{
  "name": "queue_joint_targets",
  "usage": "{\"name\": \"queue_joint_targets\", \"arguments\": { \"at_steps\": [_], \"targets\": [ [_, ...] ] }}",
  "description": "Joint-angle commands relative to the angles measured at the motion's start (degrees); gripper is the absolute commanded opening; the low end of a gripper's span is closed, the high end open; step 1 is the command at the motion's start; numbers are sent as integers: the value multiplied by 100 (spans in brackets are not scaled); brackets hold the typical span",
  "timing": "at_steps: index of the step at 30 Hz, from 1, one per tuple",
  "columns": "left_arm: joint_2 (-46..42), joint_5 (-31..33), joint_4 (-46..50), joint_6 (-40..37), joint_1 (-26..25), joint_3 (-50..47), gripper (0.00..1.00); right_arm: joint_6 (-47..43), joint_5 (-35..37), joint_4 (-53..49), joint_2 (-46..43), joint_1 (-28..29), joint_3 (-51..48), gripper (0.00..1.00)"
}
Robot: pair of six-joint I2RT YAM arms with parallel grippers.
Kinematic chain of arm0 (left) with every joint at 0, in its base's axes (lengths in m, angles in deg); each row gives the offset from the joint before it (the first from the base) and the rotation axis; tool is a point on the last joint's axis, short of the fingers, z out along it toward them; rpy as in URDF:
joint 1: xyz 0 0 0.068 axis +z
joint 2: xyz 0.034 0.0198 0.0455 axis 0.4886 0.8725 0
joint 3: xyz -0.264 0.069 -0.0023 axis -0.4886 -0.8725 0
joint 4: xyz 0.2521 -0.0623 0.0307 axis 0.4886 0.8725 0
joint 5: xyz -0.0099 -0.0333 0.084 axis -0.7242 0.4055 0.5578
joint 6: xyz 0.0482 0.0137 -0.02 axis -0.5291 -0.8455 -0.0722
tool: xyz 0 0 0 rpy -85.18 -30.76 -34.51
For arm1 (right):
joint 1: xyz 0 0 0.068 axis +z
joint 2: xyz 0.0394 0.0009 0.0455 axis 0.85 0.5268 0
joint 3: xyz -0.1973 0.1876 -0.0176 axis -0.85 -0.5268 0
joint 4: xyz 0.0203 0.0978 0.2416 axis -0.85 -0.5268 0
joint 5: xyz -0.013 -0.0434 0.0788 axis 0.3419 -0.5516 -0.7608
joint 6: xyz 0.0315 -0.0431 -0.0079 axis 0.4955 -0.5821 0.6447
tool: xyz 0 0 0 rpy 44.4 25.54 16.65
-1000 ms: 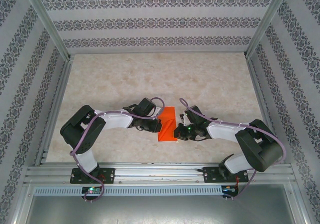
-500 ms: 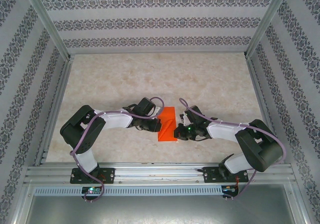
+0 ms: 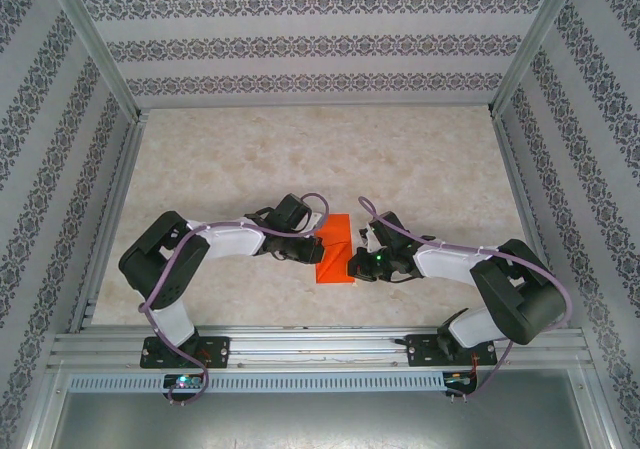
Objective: Fold a paper plane with a square sheet of paper (fold left side to right side)
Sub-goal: Fold the triangle a second time at the center of the table.
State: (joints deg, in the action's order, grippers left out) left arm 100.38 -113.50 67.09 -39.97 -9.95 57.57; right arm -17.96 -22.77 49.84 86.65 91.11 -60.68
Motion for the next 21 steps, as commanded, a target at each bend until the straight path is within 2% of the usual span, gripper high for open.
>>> {"name": "queue_joint_targets", "arguments": {
  "at_steps": [1, 21],
  "targets": [
    [-197, -29, -4, -195, 92, 52, 3, -84, 254, -417, 120, 55, -9, 0],
    [85, 64, 23, -259, 92, 191, 3, -95, 236, -416, 155, 51, 5, 0]
  ]
}}
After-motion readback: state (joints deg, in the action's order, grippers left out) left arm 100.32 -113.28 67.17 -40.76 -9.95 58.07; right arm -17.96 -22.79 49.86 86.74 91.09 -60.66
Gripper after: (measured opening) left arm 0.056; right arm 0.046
